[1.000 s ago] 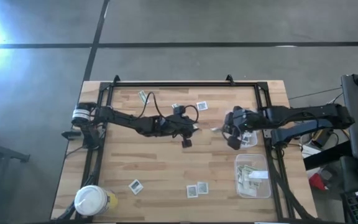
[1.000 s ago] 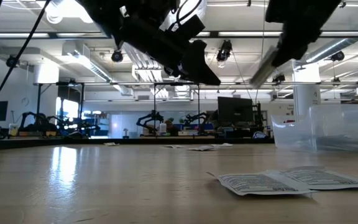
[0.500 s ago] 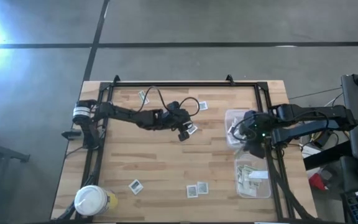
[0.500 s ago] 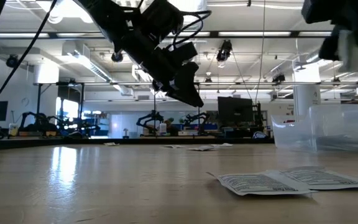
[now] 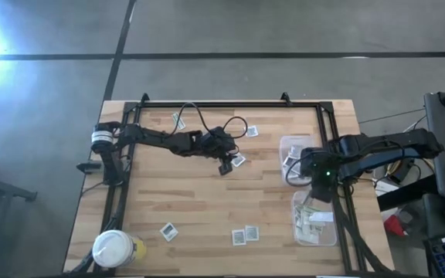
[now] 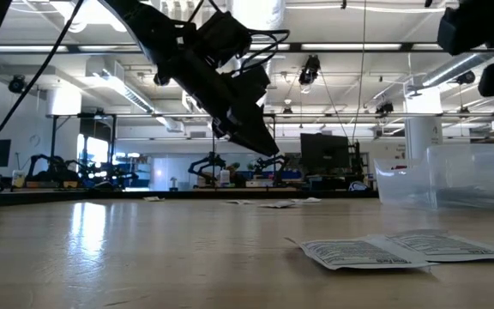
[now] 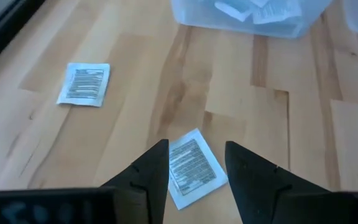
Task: Pick & Place First Aid Supplies
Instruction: Put the middle bandage pack into the bottom bin, then put the towelette pack into the top bin
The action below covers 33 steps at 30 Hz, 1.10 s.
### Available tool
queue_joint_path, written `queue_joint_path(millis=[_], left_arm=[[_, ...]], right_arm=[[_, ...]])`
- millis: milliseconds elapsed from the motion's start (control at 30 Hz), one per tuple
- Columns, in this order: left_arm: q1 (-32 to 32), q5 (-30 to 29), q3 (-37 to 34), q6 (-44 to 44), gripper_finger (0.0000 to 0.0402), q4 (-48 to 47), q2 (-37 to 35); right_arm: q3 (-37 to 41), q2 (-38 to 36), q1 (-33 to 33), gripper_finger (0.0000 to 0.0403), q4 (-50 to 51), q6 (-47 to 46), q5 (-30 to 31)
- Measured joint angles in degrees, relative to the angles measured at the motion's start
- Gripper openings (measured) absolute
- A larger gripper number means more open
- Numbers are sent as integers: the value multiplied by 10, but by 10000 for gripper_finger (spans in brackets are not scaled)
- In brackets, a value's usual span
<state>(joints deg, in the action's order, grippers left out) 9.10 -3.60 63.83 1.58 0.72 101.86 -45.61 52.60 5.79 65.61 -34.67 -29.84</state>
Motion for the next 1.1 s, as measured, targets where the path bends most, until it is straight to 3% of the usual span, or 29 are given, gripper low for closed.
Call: queue_joint_path(millis=[200,600,967,1100], left_arm=[[0,26,-3,-6,152,-1,17],[10,26,10,-50,152,45,74],[29,40,31,0,152,19,128],[29,48,33,22,152,-33,123]], right_arm=[[20,38,19,26,1,-24,-2],[19,101,28,119,-9,-10,-11],[16,56,28,108,-42,-18,-13],[0,37,28,102,-120,-18,38]])
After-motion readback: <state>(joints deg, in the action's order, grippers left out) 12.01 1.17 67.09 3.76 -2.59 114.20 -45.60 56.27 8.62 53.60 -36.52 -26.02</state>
